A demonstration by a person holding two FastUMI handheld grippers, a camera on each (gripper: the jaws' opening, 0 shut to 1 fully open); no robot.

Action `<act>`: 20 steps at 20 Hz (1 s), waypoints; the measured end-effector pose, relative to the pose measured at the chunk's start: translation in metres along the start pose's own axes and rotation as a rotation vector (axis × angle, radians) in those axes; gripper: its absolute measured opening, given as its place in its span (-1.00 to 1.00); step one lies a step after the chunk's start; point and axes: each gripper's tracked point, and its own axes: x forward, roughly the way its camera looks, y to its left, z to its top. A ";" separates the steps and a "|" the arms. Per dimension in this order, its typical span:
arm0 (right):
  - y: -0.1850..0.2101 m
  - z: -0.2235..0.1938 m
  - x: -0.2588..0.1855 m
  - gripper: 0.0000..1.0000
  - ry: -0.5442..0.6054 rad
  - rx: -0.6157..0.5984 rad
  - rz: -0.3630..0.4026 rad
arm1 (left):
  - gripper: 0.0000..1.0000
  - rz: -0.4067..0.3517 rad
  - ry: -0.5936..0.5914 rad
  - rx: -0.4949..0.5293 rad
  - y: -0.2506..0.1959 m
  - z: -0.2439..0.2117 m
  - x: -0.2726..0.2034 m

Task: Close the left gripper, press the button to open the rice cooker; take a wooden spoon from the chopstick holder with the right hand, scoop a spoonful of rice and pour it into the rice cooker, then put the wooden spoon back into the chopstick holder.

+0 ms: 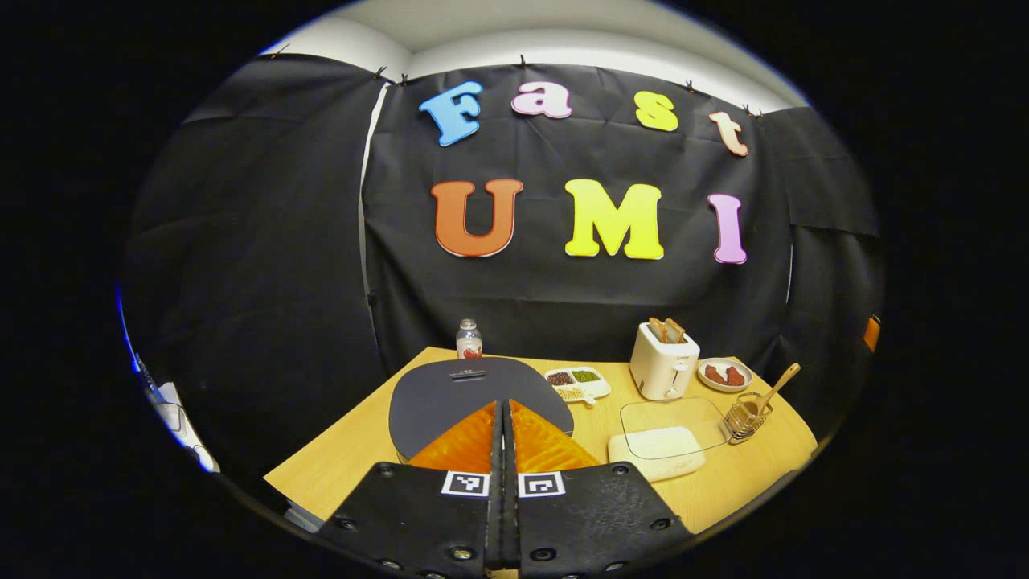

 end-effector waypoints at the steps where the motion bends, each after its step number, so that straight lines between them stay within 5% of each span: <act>1: -0.001 -0.003 0.001 1.00 0.003 -0.001 0.001 | -1.00 0.017 0.033 -0.004 0.005 -0.006 0.010; 9: -0.004 -0.041 0.013 1.00 0.081 0.016 0.048 | -1.00 0.040 0.250 -0.075 0.009 -0.059 0.067; 20: -0.015 -0.066 0.025 1.00 0.128 0.035 0.025 | -1.00 0.068 0.206 -0.085 0.008 -0.071 0.067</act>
